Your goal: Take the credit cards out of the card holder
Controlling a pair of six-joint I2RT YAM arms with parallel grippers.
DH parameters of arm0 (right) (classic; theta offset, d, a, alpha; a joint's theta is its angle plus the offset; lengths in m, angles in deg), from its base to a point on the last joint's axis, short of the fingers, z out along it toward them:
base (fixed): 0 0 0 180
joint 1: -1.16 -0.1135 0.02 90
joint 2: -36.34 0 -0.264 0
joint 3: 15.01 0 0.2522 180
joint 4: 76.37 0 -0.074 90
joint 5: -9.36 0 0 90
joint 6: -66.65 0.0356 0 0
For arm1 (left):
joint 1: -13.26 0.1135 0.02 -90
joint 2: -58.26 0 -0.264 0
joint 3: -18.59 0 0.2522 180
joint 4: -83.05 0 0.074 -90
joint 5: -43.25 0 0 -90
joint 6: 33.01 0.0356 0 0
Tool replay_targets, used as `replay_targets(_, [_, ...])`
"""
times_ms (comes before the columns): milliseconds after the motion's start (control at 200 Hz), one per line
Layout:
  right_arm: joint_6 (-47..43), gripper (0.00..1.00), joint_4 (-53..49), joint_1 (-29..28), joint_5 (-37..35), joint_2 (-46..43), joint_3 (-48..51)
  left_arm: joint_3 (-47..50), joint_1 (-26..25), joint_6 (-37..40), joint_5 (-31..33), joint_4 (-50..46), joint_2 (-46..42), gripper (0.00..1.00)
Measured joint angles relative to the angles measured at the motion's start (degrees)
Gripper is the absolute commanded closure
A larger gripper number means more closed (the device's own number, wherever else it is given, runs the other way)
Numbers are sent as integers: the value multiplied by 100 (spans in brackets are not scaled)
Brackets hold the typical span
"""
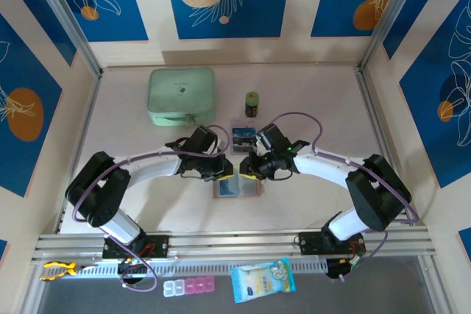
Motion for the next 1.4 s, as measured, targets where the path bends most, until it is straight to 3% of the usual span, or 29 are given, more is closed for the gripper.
replay_targets(475, [-55, 74, -199, 330, 2, -686, 446, -688, -404, -66, -70, 52, 796, 85])
replay_targets(705, [-116, 74, -372, 575, 2, -1064, 573, -942, -498, -129, -109, 72, 1034, 77])
replay_targets(1140, [-197, 74, -579, 678, 2, -1217, 610, -1185, -485, -11, -105, -138, 1014, 74])
replay_targets(1395, [-195, 74, -573, 527, 2, -1005, 538, -741, -260, 28, -76, -138, 481, 76])
